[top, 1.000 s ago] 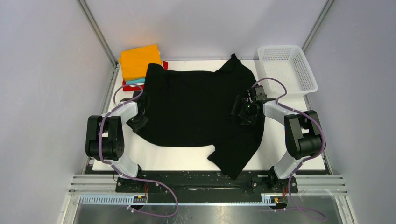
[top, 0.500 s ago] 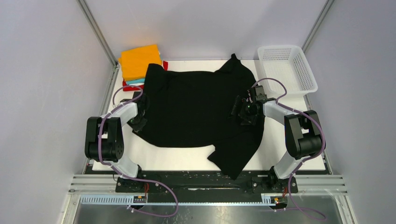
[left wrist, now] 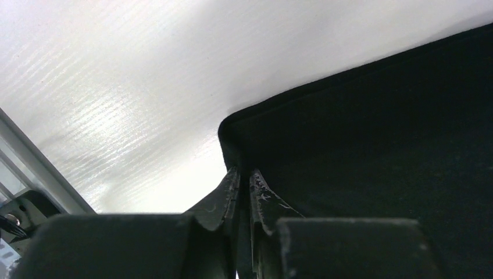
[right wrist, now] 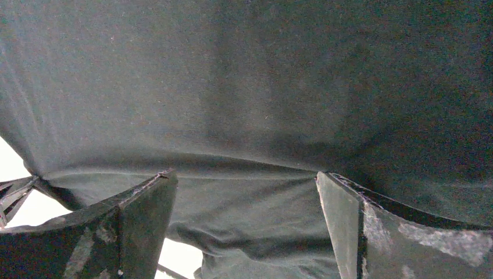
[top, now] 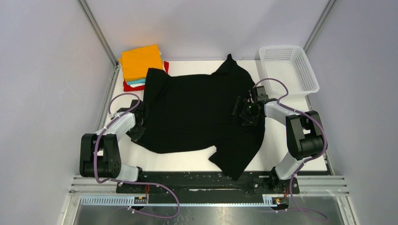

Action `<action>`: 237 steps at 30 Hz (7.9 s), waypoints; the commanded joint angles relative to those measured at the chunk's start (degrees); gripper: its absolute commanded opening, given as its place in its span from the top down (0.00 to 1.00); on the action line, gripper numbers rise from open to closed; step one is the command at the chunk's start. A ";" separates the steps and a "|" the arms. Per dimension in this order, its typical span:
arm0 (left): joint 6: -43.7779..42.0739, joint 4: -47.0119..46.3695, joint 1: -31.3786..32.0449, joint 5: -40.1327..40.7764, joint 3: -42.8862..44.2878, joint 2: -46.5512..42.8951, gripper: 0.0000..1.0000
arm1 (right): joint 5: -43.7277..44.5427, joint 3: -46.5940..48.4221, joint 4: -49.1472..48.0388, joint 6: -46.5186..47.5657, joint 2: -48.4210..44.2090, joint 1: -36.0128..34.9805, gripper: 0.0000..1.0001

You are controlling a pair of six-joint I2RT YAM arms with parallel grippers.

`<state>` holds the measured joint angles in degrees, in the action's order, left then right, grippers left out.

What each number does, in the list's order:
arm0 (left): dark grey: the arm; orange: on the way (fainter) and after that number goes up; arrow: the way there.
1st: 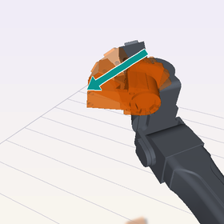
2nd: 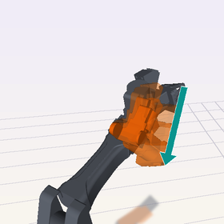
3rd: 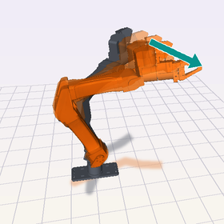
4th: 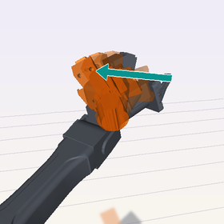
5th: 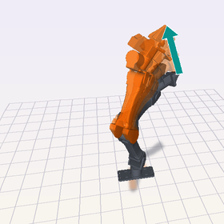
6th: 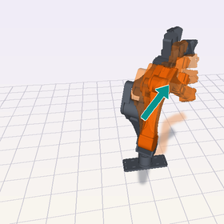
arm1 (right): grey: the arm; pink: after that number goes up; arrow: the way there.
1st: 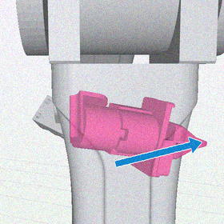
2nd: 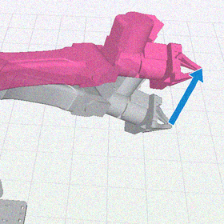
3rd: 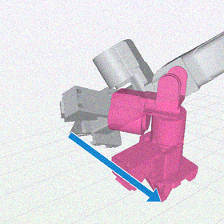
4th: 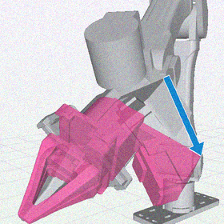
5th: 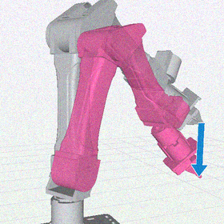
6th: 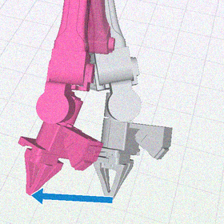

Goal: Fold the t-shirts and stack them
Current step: Flatten out the tshirt, then grab the side of the flattened tshirt closest away from the robot with both arms, then fold the flattened tshirt in 1/3 of the way

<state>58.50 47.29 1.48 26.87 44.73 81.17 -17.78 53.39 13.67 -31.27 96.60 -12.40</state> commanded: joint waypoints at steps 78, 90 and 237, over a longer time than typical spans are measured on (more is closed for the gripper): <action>-8.37 -6.62 8.47 -21.77 62.22 42.98 0.01 | 9.09 12.25 11.66 5.54 -3.01 4.73 0.01; -2.64 -11.44 0.76 -9.13 4.52 -6.20 0.01 | 8.60 -6.23 5.74 4.47 -26.12 4.52 0.00; 9.00 -11.61 -5.00 -6.22 20.78 8.79 1.00 | 34.13 27.76 41.32 26.59 -5.25 -21.50 0.99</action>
<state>68.77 36.53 -4.03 18.15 57.65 84.60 15.94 74.08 55.24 -10.50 85.95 -36.88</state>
